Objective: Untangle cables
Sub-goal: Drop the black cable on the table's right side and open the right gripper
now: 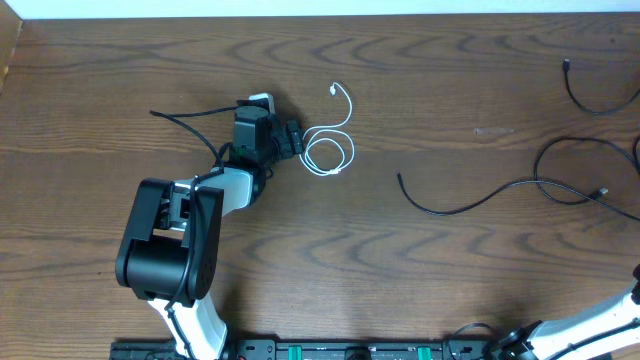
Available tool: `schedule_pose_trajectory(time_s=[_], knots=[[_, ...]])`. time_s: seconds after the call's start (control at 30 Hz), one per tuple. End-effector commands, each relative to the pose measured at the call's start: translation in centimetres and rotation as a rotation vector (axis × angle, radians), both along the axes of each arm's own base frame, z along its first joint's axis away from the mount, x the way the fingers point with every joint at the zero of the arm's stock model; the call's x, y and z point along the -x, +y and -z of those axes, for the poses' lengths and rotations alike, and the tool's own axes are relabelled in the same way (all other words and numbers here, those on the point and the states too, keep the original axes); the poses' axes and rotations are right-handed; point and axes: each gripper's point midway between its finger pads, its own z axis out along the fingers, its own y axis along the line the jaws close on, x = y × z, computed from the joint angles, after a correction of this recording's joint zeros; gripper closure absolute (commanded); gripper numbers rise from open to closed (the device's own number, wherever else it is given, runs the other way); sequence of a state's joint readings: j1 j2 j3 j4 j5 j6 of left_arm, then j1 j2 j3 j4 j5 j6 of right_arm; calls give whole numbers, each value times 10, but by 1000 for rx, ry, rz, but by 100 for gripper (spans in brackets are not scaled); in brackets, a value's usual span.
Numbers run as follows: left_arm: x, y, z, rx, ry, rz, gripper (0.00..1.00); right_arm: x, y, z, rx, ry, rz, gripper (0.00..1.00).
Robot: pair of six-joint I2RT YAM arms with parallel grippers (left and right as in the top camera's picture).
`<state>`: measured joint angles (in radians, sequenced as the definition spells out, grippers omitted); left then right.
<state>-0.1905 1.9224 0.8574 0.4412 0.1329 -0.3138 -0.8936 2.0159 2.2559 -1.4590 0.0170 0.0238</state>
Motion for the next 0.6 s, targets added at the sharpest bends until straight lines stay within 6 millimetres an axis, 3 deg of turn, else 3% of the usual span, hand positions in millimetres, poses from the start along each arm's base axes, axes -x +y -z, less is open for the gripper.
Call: schedule_pose_trajectory(time_s=[0.0, 0.07, 0.13, 0.2, 0.33, 0.57], knots=[[4, -1, 6, 5, 26, 10, 11, 3, -5, -1, -20, -40, 68, 92], [4, -1, 6, 5, 26, 10, 10, 3, -5, -1, -26, -47, 93, 62], [4, 0, 6, 5, 26, 10, 10, 3, -3, 0, -36, -52, 104, 21], [4, -1, 6, 5, 26, 10, 10, -1, 1, 0, -52, -68, 92, 1], [4, 0, 6, 5, 26, 10, 11, -15, 14, -1, -98, -110, 51, 1], [4, 0, 6, 5, 26, 10, 10, -60, 74, -2, -177, -145, -287, 1]])
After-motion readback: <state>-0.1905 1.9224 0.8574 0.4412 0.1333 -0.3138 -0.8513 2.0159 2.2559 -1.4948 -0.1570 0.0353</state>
